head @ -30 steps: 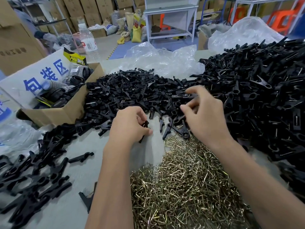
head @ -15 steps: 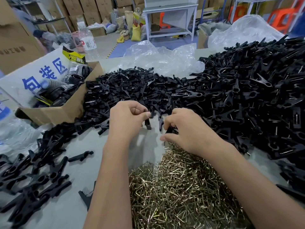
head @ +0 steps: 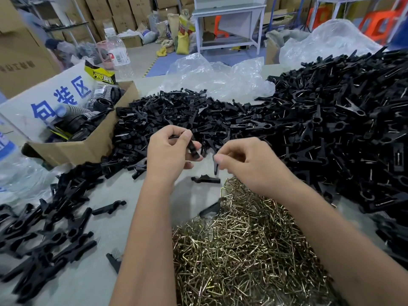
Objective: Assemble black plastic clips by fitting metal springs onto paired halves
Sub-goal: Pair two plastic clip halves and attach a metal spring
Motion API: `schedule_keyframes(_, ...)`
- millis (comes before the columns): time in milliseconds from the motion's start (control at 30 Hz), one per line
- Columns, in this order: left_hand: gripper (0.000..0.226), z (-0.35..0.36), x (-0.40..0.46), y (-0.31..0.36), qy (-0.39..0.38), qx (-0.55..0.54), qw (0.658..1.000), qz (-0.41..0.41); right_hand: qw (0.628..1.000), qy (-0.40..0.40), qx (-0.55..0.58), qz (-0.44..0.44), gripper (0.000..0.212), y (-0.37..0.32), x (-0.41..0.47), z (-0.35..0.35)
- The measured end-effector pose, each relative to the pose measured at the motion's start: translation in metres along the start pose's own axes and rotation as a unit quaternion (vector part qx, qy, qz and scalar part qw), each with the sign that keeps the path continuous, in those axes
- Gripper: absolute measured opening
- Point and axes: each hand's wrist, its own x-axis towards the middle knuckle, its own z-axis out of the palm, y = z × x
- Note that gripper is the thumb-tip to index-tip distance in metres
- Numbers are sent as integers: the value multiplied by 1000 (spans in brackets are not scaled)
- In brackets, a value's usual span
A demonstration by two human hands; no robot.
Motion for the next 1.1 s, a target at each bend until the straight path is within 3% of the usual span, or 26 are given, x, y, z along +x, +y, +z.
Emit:
schedule_keyframes(200, 13, 1, 1, -4, 25, 24, 999, 25, 965, -210, -142, -59, 23, -17, -4, 7)
schedule_keyframes(300, 16, 0, 2, -5, 36, 21, 999, 24, 953, -234, -188, -39, 16, -17, -5, 8)
schedule_keyframes(433, 13, -2, 2, -3, 26, -17, 999, -9, 980, -153, -124, -39, 8, -14, -4, 7)
schedule_keyframes(533, 16, -3, 3, -2, 4, -66, 997, -46, 997, -67, 22, 4, 9, -9, 0, 4)
schedule_keyframes(633, 22, -5, 3, 1, -37, -131, 988, -71, 989, -12, 140, 40, 17, -3, 2, 1)
schedule_keyframes(833, 31, -5, 0, 2, -90, -133, 984, -74, 987, 60, 141, 44, 7, 6, 4, -6)
schedule_keyframes(1000, 26, -1, -2, 2, -108, -126, 982, -86, 977, 58, 201, 30, 26, 2, 2, -7)
schedule_keyframes(1100, 24, 2, -4, 4, -114, -135, 980, -93, 971, 111, 209, 21, 27, -1, 1, -4)
